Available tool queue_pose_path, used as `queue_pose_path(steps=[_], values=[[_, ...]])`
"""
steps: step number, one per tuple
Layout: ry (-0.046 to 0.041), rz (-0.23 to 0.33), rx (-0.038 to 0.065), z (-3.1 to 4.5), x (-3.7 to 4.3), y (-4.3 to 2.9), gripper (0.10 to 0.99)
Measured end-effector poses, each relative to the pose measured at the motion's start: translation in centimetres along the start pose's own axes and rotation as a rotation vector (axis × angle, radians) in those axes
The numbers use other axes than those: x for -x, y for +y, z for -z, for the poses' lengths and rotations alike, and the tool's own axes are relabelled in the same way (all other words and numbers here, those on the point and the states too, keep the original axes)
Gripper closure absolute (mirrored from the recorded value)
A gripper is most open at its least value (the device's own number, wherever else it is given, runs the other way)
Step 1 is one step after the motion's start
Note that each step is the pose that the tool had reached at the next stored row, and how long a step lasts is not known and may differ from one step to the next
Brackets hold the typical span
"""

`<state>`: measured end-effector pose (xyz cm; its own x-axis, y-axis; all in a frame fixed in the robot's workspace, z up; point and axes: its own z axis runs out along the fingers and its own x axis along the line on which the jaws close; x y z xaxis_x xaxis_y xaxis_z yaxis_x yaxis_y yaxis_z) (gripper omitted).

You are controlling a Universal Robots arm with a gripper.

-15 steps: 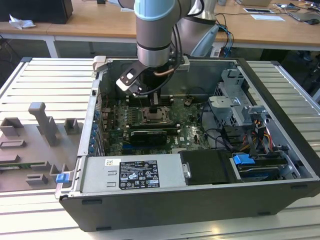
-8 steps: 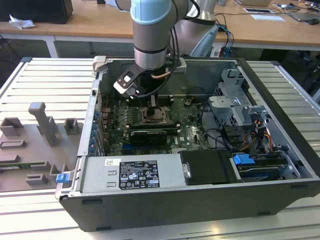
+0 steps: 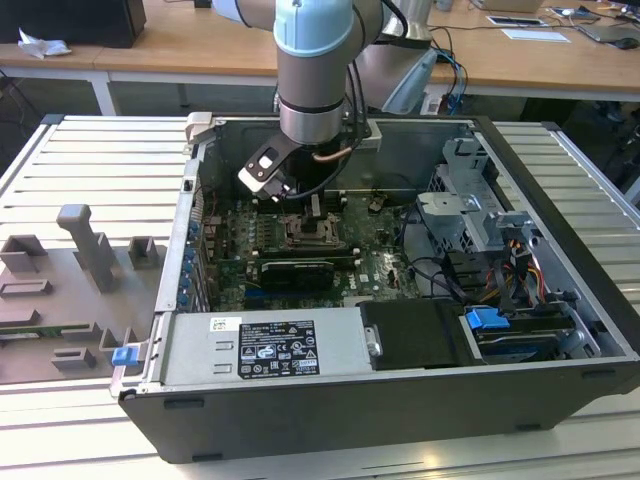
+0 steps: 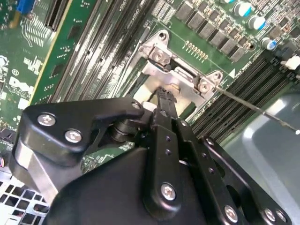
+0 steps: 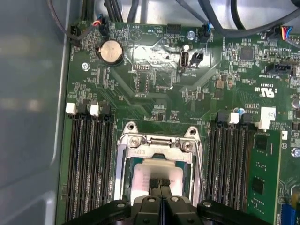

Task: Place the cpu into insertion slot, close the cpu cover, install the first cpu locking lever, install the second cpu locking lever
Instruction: 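Close the cpu cover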

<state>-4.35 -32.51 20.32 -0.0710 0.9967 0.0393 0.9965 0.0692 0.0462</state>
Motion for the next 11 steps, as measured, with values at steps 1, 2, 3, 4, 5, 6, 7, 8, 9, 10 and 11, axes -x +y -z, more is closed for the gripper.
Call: queue_pose_path(steps=[1,2,3,4,5,6,7,8,9,10,11], values=[[0.0006,0.0,0.001,0.39,-0.04,0.07,0.98],[0.0003,0.0,0.0,0.68,-0.07,0.06,0.98],[0.0001,0.0,0.001,0.76,-0.07,-0.04,0.98],[0.0003,0.0,0.002,0.76,-0.09,-0.25,0.98],[0.0001,0.0,0.002,0.79,-0.11,-0.54,0.98],[0.0001,0.001,0.003,0.79,-0.13,-0.74,0.98],[0.0004,0.001,0.003,0.78,-0.18,-0.83,0.98],[0.0016,0.001,0.003,0.76,-0.24,-0.85,0.98],[0.0032,0.001,0.003,0.72,-0.26,-0.85,0.98],[0.0068,0.001,0.003,0.61,-0.27,-0.86,0.98],[0.0091,0.0,0.004,0.55,-0.27,-0.87,0.98]])
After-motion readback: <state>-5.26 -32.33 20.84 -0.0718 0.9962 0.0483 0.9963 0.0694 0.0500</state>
